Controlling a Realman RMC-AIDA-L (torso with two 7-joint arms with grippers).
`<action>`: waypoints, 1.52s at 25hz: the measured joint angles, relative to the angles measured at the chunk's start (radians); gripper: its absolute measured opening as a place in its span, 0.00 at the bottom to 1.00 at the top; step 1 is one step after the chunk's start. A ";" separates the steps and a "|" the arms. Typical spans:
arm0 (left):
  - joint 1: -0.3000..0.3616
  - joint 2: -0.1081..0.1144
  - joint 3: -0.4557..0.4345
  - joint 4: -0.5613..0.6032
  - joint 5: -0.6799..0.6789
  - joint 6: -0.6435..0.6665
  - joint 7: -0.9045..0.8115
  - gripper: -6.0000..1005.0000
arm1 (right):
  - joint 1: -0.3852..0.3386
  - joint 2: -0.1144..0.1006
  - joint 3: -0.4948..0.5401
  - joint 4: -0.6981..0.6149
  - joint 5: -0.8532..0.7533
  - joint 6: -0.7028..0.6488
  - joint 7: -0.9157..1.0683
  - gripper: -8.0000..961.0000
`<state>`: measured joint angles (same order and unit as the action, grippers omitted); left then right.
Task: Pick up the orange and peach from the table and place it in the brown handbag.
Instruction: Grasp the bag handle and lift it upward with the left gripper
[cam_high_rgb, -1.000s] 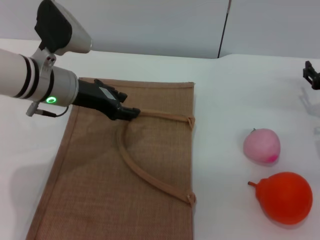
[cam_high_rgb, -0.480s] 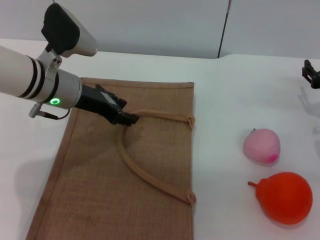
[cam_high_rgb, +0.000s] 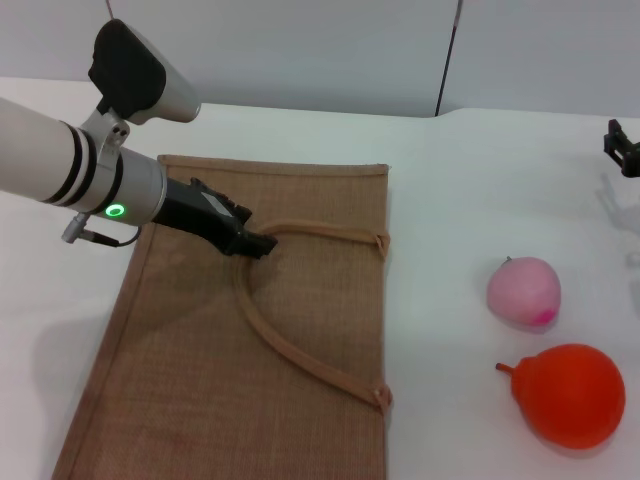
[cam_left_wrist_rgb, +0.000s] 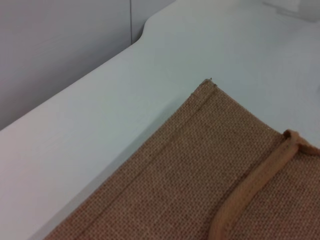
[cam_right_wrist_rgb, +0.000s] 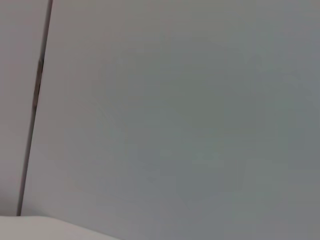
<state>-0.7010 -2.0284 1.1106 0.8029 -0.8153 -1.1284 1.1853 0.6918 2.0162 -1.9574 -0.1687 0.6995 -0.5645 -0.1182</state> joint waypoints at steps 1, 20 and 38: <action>0.000 0.000 0.000 -0.001 0.000 0.001 0.000 0.59 | 0.000 0.001 0.000 0.000 0.000 0.000 0.000 0.79; -0.026 -0.001 0.000 -0.066 0.001 0.041 0.006 0.56 | 0.006 0.001 0.000 -0.001 0.000 0.000 0.001 0.79; -0.052 0.000 0.002 -0.121 0.002 0.054 0.005 0.45 | 0.010 0.001 0.000 -0.002 0.000 0.000 0.003 0.79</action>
<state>-0.7532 -2.0284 1.1122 0.6815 -0.8137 -1.0747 1.1898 0.7013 2.0172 -1.9573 -0.1703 0.6994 -0.5645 -0.1151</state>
